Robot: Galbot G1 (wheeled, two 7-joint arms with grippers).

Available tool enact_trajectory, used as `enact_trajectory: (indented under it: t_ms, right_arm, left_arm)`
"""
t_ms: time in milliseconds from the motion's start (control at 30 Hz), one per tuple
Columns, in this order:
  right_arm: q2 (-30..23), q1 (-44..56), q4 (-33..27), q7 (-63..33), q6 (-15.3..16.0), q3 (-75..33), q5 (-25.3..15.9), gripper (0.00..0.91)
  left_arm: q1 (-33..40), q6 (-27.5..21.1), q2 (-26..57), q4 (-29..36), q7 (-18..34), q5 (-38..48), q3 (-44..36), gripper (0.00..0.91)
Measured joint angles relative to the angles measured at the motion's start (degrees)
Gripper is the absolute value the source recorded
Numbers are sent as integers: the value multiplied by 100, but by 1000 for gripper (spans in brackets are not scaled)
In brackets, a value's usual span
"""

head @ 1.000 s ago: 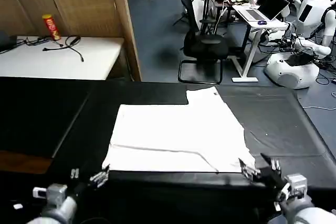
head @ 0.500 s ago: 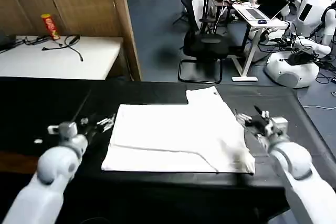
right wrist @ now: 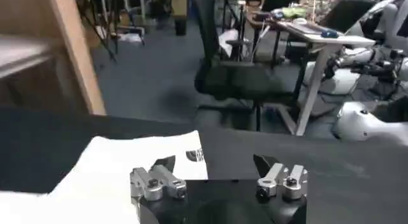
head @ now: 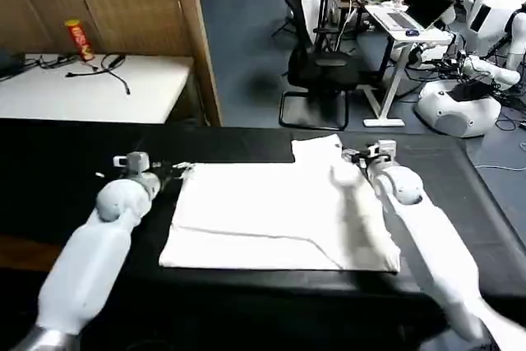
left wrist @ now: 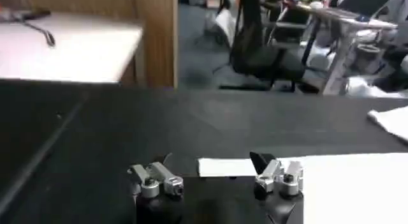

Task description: Fold and organize the clothes.

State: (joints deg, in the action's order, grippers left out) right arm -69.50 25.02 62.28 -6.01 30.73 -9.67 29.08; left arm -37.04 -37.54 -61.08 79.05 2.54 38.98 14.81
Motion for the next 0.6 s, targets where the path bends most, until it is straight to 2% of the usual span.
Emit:
enact_trajectory:
  t_ms: [267, 300, 333, 367, 400, 433, 467, 600]
  right_arm:
    - [-140, -44, -358, 23, 15, -9, -33, 878]
    - [-152, -50, -400, 33, 12, -28, -45, 878]
    - [-166, -57, -444, 50, 3, -51, -63, 878]
    - [-179, -63, -484, 69, -6, -70, -76, 878]
    - [-188, -71, -516, 87, -10, -85, -87, 800]
    - [-201, -82, -549, 106, -19, -99, -98, 751]
    - [-211, -91, -586, 129, -25, -111, -99, 731]
    - [-262, -139, -701, 197, -29, -145, -102, 653]
  left_arm:
    - [149, 30, -148, -409, -72, -151, -91, 878]
    - [153, 40, -161, -443, -94, -175, -96, 780]
    - [158, 48, -172, -477, -116, -186, -98, 634]
    - [165, 49, -184, -502, -144, -191, -99, 546]
    - [173, 59, -199, -529, -177, -207, -101, 361]
    - [178, 67, -214, -548, -208, -217, -104, 302]
    - [184, 74, -232, -566, -226, -225, -107, 195]
    - [229, 142, -305, -646, -272, -335, -127, 166]
